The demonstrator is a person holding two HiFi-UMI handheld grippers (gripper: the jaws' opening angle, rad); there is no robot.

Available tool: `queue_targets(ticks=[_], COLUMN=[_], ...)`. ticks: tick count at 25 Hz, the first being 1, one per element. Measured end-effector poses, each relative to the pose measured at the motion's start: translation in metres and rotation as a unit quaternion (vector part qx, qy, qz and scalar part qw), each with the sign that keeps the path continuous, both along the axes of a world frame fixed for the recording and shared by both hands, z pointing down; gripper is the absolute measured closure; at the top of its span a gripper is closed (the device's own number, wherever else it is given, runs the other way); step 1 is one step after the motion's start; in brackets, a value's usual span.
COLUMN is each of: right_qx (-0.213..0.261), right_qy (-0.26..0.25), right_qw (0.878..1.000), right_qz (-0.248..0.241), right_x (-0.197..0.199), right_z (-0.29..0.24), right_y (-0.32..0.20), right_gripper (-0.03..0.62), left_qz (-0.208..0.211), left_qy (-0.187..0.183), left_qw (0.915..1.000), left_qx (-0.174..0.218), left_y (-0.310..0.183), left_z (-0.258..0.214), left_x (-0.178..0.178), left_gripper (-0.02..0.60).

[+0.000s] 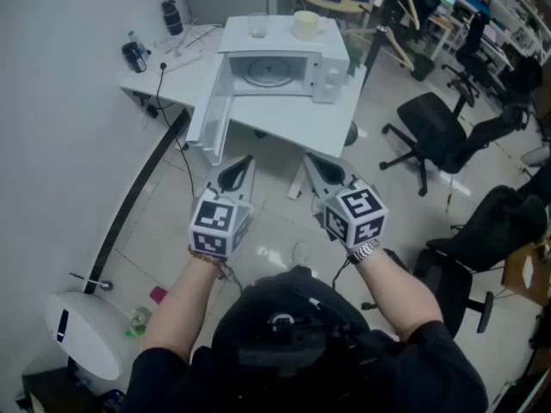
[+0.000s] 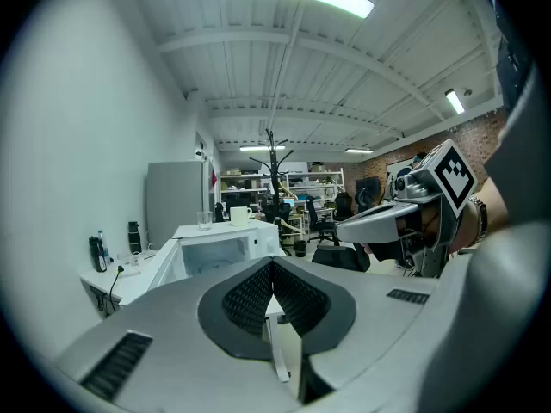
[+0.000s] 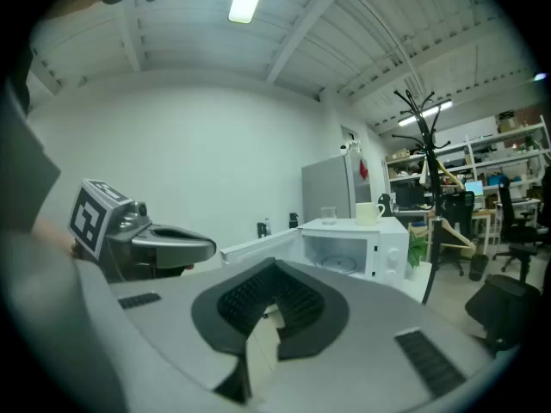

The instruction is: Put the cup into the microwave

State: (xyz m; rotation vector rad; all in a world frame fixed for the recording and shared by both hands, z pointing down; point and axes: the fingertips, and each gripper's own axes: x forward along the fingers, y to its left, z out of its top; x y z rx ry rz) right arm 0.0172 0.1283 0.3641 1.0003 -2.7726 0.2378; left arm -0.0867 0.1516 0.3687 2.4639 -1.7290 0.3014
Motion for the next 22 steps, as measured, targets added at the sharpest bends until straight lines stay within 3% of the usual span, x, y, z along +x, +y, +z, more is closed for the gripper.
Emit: queue_targets(ticks=[13, 15, 22], right_qx=[-0.009, -0.01, -0.019], right_qy=[-0.01, -0.011, -0.014], right_qw=[1.0, 1.0, 0.999], right_qz=[-0.019, -0.023, -0.043], right_x=[0.022, 0.027, 0.042], right_z=[0.009, 0.01, 0.016], right_y=[-0.095, -0.111, -0.152], right_gripper=[0.582, 0.582, 0.582], left_qz=[-0.026, -0.032, -0.06], left_qy=[-0.005, -0.009, -0.008], left_qw=[0.9996, 0.9993, 0.9981], left_qx=[0.014, 0.016, 0.013], left_y=[-0.096, -0.111, -0.156], left_z=[-0.006, -0.008, -0.009], left_x=[0.022, 0.025, 0.034], left_gripper=[0.58, 0.532, 0.5])
